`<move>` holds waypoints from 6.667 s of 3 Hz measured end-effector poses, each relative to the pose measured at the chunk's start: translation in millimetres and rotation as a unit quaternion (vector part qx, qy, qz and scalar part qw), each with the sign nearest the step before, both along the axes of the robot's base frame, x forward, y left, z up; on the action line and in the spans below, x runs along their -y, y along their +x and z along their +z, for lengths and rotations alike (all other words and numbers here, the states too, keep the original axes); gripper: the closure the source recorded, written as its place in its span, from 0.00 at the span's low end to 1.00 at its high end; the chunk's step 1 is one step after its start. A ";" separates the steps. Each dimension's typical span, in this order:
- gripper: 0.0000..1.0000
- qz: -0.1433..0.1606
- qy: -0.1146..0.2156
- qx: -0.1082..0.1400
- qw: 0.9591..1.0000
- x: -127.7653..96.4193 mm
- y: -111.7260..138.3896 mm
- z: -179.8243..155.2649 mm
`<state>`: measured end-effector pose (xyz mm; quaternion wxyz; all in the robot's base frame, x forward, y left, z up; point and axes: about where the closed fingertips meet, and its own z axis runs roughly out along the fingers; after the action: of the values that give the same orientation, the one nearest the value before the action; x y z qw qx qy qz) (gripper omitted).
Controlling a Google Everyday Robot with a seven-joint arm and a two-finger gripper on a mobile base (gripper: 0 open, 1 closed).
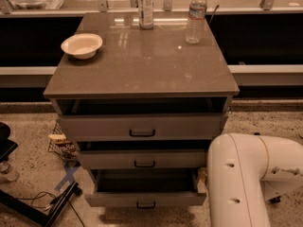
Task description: Open bottom drawer
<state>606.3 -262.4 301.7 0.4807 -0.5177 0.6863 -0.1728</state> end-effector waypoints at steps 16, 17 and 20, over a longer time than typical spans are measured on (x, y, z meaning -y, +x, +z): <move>1.00 0.042 -0.164 -0.189 0.967 -113.3 -10.8 -140.6; 1.00 0.044 -0.159 -0.216 0.962 -114.8 -18.7 -150.9; 1.00 0.050 -0.182 -0.279 0.941 -83.2 -71.6 -137.9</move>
Offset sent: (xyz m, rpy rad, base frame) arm 0.0000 0.0001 0.0000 0.0000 -0.0001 0.0001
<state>534.7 -179.2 163.9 0.1752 -0.6576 0.7230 -0.1190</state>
